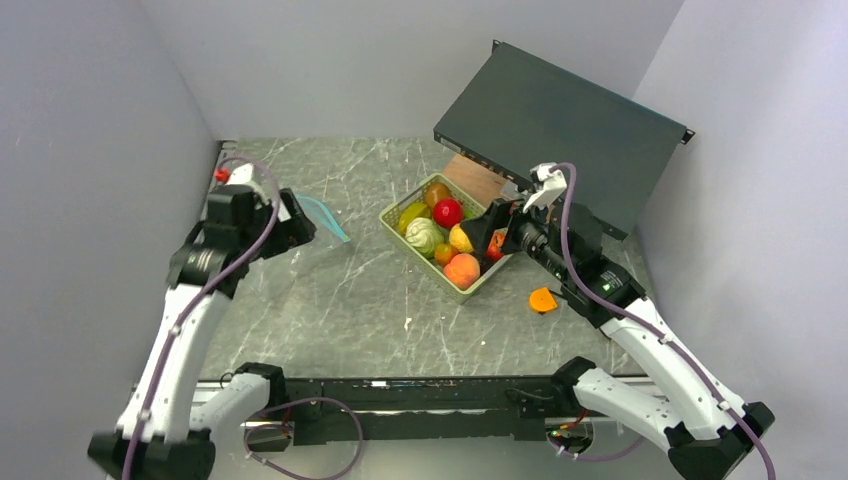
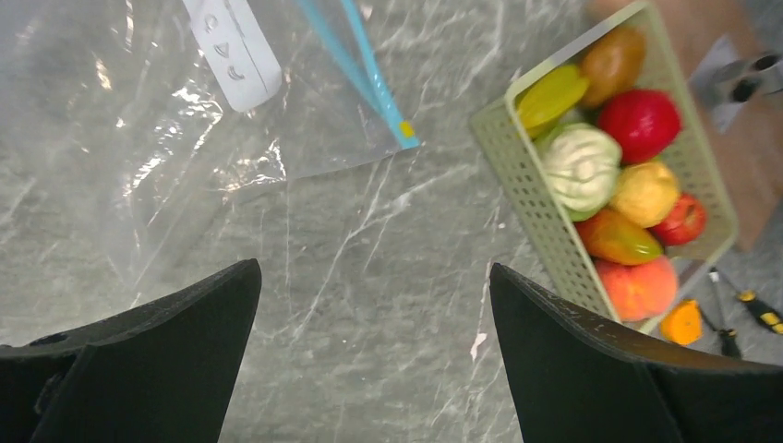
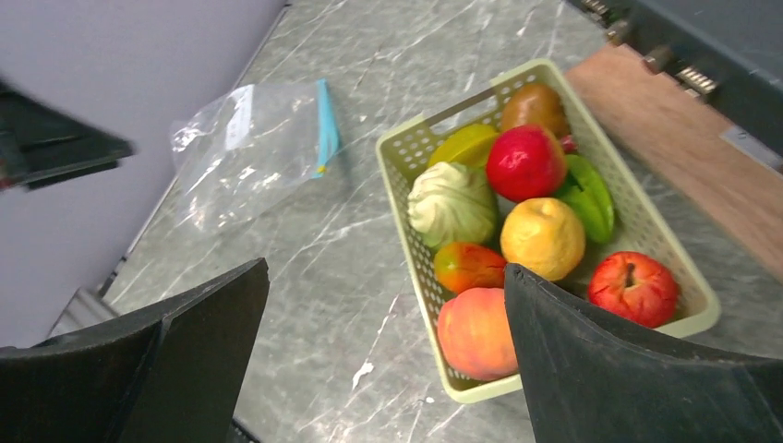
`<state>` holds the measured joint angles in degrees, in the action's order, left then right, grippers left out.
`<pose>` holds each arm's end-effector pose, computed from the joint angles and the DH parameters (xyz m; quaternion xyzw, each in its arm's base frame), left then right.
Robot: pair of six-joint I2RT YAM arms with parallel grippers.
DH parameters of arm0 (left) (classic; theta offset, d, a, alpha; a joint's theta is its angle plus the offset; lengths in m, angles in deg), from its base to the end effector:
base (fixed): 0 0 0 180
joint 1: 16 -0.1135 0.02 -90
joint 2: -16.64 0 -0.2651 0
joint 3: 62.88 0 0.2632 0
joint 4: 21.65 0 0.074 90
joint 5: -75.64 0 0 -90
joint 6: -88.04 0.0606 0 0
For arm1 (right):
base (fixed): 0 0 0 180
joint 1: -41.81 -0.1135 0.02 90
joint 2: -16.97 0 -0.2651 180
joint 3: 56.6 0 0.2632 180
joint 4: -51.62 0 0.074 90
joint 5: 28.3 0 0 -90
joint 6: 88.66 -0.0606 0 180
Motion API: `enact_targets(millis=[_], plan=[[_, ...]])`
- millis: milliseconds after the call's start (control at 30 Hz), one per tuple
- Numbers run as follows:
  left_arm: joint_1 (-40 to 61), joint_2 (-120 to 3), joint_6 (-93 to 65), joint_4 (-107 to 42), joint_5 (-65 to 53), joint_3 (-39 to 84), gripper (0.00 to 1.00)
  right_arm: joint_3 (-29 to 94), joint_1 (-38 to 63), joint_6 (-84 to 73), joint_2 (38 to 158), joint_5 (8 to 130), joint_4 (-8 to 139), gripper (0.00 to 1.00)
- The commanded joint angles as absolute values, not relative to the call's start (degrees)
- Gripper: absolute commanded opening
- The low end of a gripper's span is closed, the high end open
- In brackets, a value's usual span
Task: Place the food in the zip-top bag and seal the zipper
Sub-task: Pick up the zipper food storage bag at the center of the board.
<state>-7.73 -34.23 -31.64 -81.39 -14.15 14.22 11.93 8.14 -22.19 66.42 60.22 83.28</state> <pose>0.1989 -0.0291 0.3612 -0.1628 0.8658 -0.1554 0.4470 0.1904 0.1250 0.3717 -0.0609 0.7779 0.2905 0.5539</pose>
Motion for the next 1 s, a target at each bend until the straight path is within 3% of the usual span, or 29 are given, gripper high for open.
enact_targets(millis=[0, 300, 600, 967], plan=[[-4.9, -43.8, -32.6, -78.8, -18.5, 16.0, 1.0, 10.0, 8.3, -24.5, 65.2, 67.0, 77.4, 1.0], [-2.7, -70.9, -34.6, -84.4, -35.3, 35.0, 1.0, 10.0, 8.4, -22.6, 63.1, 66.0, 79.6, 1.0], [-0.2, -99.8, -38.8, -96.3, -45.4, 62.7, 1.0, 9.1, 8.4, -21.4, 61.1, 63.4, 80.8, 1.0], [1.1, -112.9, -39.3, -98.1, -50.2, 67.0, 0.95, 8.1, 8.4, -21.2, 61.0, 62.9, 80.9, 1.0]])
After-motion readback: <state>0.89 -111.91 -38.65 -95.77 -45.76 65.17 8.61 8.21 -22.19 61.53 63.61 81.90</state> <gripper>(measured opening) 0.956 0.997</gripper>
